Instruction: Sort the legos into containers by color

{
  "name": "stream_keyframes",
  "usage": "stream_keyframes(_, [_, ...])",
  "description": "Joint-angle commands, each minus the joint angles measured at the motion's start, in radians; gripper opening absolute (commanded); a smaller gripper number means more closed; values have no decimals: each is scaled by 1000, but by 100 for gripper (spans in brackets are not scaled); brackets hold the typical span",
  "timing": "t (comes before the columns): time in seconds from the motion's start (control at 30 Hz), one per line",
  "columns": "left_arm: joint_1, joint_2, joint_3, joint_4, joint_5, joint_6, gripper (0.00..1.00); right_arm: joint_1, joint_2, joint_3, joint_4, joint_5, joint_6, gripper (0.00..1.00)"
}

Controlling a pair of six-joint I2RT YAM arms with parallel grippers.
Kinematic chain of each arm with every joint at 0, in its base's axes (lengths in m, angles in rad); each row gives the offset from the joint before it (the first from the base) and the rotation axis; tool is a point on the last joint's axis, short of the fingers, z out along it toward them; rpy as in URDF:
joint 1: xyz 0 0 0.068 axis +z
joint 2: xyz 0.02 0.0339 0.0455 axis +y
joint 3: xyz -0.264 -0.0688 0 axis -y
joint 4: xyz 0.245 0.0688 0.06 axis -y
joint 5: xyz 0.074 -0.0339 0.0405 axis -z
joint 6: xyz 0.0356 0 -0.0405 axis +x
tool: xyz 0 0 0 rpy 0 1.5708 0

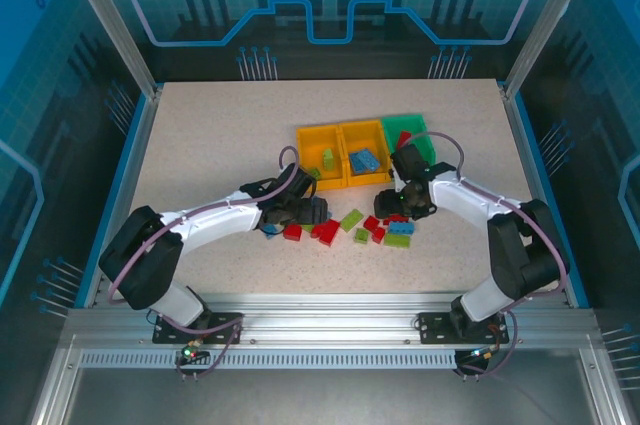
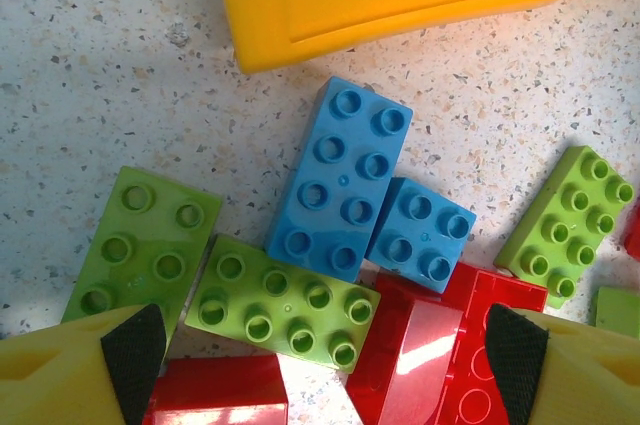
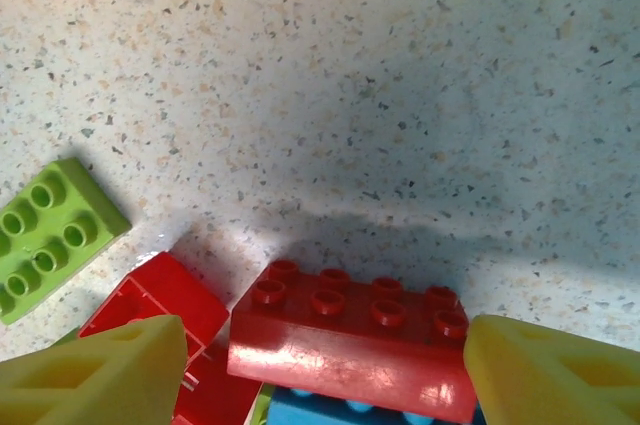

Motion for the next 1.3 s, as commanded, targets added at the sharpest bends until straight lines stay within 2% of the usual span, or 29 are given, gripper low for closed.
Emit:
stream_keyframes(0.0, [-3,14,-10,-1,-19,-10,88,12,52,-3,-50,5,7,74])
stream_keyframes(0.5, [-2,25,-8,-2,-16,-15,88,20,77,-20,-51,54,7,75])
stream_keyframes(0.7, [-2,18,-10,-8,-24,-12,88,20,102,3,-36,63,2,62])
stream_keyframes(0.97, [-1,26,-17,-4,-21,-18,88,20,107,41,-36,77,-20,37])
stream_keyframes(1.27, [-3,34,-16,1,-19,-18,88,19,18,35,-28,94,-22,28])
